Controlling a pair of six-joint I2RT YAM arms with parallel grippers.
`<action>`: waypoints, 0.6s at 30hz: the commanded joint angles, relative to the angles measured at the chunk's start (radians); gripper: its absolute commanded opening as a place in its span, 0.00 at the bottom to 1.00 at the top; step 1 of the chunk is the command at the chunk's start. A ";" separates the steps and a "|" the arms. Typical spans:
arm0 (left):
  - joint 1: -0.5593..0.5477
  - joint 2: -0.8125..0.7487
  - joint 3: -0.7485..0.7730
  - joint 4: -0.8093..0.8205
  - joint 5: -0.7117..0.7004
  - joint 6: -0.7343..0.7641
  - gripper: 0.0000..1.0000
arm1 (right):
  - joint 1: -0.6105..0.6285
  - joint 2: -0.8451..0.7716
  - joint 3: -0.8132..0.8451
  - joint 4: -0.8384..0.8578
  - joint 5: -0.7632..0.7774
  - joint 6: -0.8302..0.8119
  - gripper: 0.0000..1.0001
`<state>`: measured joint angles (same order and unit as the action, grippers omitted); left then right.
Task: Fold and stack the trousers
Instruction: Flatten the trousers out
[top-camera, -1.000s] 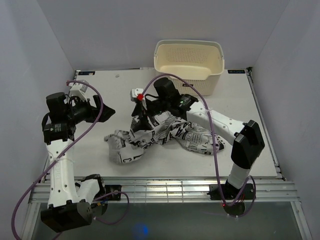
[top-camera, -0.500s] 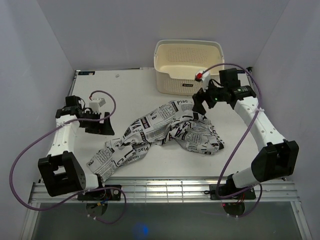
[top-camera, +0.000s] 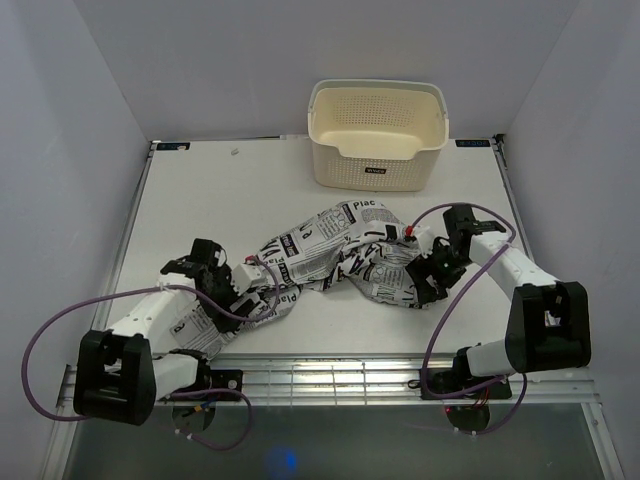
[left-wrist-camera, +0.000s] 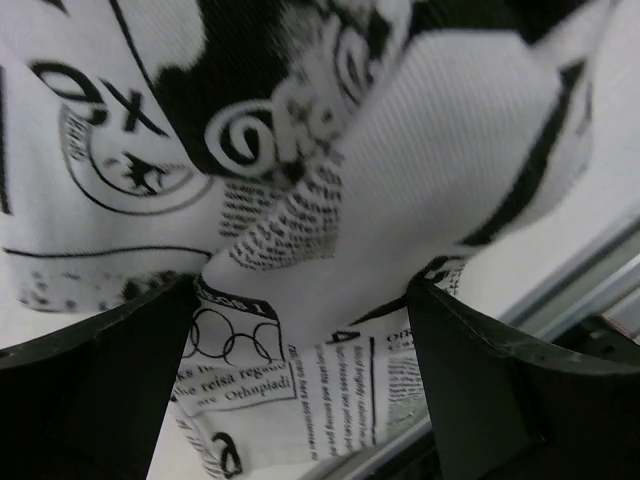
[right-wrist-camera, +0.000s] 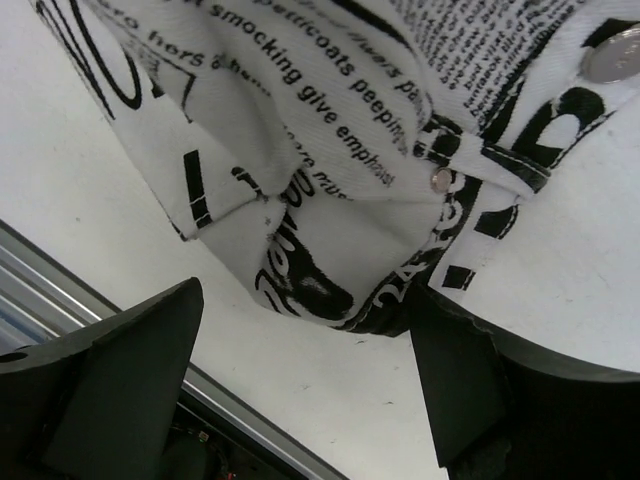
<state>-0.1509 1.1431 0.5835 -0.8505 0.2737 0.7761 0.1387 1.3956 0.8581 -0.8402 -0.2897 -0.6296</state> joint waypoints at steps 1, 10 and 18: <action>-0.029 0.047 -0.039 0.180 -0.146 0.035 0.98 | -0.011 0.005 0.019 0.043 0.007 0.022 0.87; 0.045 0.181 -0.085 0.367 -0.410 0.129 0.00 | -0.103 0.048 0.103 0.041 0.148 -0.064 0.08; 0.408 0.148 0.287 0.234 -0.300 0.265 0.00 | -0.255 0.011 0.358 -0.048 0.159 -0.186 0.08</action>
<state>0.1566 1.3041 0.7181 -0.6003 0.0166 0.9520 -0.0822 1.4483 1.1263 -0.8440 -0.1711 -0.7349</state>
